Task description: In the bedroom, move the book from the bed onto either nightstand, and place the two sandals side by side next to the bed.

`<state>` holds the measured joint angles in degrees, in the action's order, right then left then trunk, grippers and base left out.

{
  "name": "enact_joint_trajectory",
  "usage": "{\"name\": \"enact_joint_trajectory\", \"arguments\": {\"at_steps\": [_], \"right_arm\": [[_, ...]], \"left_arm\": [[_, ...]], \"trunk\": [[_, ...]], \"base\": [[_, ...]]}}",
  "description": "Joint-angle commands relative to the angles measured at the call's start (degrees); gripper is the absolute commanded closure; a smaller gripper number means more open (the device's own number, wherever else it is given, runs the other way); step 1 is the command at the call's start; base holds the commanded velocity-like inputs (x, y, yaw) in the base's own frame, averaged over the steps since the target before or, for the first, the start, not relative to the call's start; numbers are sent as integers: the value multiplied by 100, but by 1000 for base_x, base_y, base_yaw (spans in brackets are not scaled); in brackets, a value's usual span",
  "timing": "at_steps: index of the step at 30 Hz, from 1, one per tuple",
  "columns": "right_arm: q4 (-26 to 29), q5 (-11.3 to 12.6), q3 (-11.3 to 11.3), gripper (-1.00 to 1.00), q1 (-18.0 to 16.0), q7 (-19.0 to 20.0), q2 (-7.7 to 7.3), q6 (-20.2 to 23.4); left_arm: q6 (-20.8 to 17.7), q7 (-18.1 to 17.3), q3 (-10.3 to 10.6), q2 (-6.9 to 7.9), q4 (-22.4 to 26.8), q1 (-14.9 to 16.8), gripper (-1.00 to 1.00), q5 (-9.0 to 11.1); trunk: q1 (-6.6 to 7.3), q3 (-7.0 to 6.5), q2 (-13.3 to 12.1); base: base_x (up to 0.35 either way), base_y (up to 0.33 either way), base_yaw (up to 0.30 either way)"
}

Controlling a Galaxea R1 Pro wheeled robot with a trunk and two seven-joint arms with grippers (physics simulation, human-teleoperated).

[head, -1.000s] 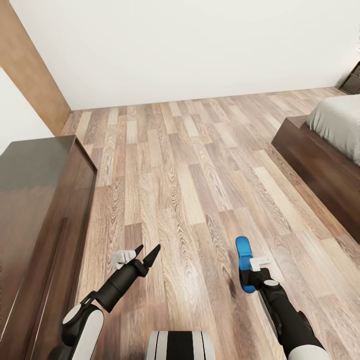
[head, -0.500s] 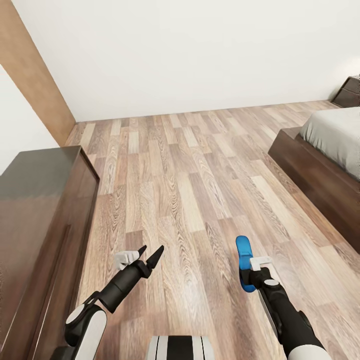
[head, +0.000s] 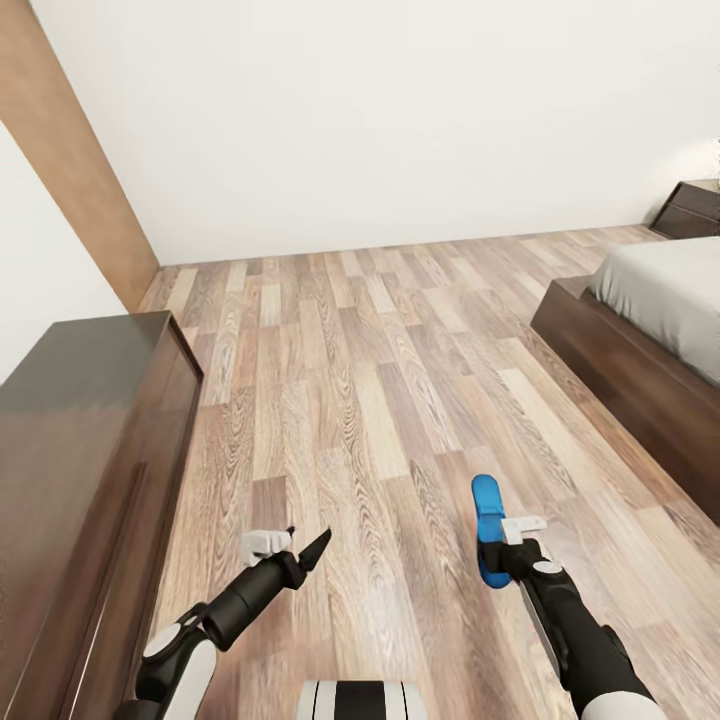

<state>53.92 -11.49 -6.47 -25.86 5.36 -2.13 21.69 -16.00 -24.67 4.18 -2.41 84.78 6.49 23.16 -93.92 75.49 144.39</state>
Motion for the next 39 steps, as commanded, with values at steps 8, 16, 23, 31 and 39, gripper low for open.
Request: {"name": "enact_joint_trajectory", "arguments": {"at_steps": [8,16,23,31,39], "right_arm": [[-403,1707,-12,100,7,1357,-959,28],[-1311,2593,-12,100,7,2459,-1403,28],[-2030,2639,-10,100,10,2874,-1446,8],[-2988,2644,-4,100,11,3708,-1457,-38],[-3058,2643,-3,100,11,3824,-1457,-76]], "left_arm": [[-53,-11,5,29,-169,2,-100,-315],[-31,-1,10,70,-280,-20,-100,-480],[-52,-10,11,104,-361,-44,-100,-717],[-73,-12,12,109,-503,-84,-100,-749],[-173,-11,10,166,-1043,-94,-100,-755]], "trunk": [[21,-174,-9],[42,-351,-20],[60,-506,-29],[81,-683,-40],[101,-861,-51]], "base": [[0,0,0],[0,0,0],[0,0,0],[0,0,0],[0,0,0]]}}
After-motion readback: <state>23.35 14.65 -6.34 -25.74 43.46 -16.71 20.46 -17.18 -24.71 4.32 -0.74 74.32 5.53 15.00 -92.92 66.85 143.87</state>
